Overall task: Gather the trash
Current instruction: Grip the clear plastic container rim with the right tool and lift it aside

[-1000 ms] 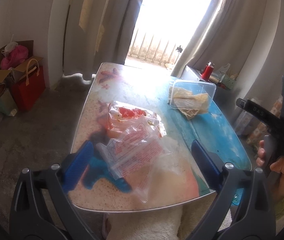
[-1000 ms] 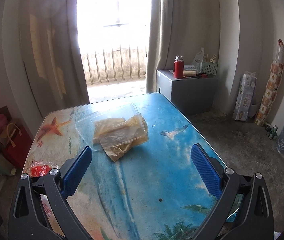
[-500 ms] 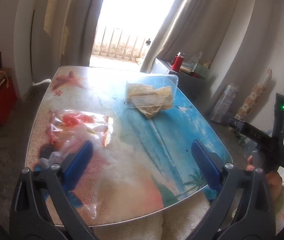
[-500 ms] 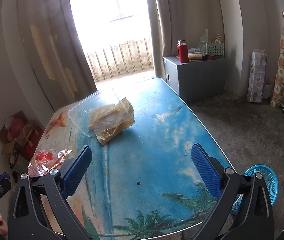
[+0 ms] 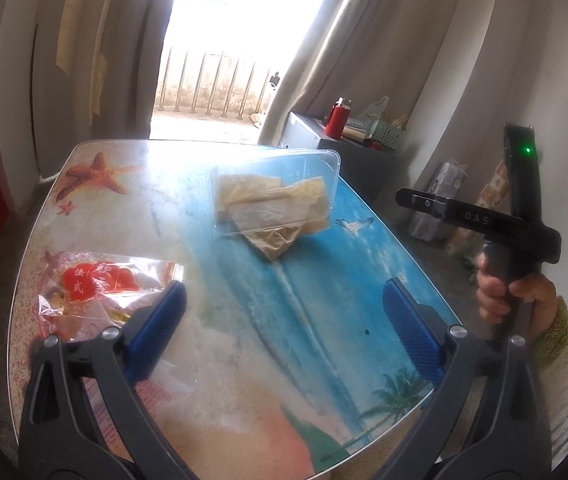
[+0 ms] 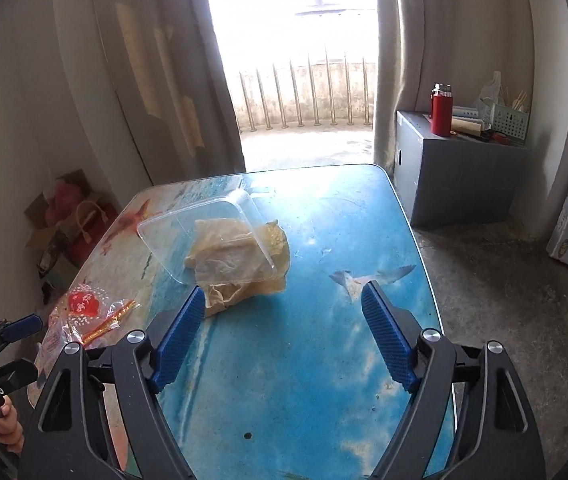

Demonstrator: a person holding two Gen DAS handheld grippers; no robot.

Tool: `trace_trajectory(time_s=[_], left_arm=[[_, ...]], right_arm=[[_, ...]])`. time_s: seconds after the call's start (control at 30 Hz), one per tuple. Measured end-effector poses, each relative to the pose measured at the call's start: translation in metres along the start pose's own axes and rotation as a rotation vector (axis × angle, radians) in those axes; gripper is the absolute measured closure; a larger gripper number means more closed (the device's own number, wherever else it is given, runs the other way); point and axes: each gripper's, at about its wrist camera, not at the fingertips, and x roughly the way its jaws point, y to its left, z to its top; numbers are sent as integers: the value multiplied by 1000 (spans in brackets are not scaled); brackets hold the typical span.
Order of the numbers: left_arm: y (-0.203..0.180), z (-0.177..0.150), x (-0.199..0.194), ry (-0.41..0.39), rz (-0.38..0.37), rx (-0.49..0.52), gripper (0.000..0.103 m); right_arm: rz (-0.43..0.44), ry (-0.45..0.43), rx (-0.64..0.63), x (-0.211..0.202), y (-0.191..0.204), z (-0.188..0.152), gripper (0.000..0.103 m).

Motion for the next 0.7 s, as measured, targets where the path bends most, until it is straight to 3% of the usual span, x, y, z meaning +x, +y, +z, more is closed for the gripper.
trace_trajectory(time_s=[0.27,0.43,0.5,0.53,0.7], left_arm=[[1,-1,10,-24,10,47,11],[2,-1,11,-28,2,75,29],[3,-2,11,-26,-8,73,34],[4,-3,11,-25,-12,72,36],[3,-7,10,-14,-32,75,44]], right_arm=[[4,76,-136,74,22,38,48],[-10,111,-165,97,27,40,74],[-8,100,-157,94,29,40,91],[-13,92,-151,92,30,40,94],[2,74,-78,79,31,42,98]])
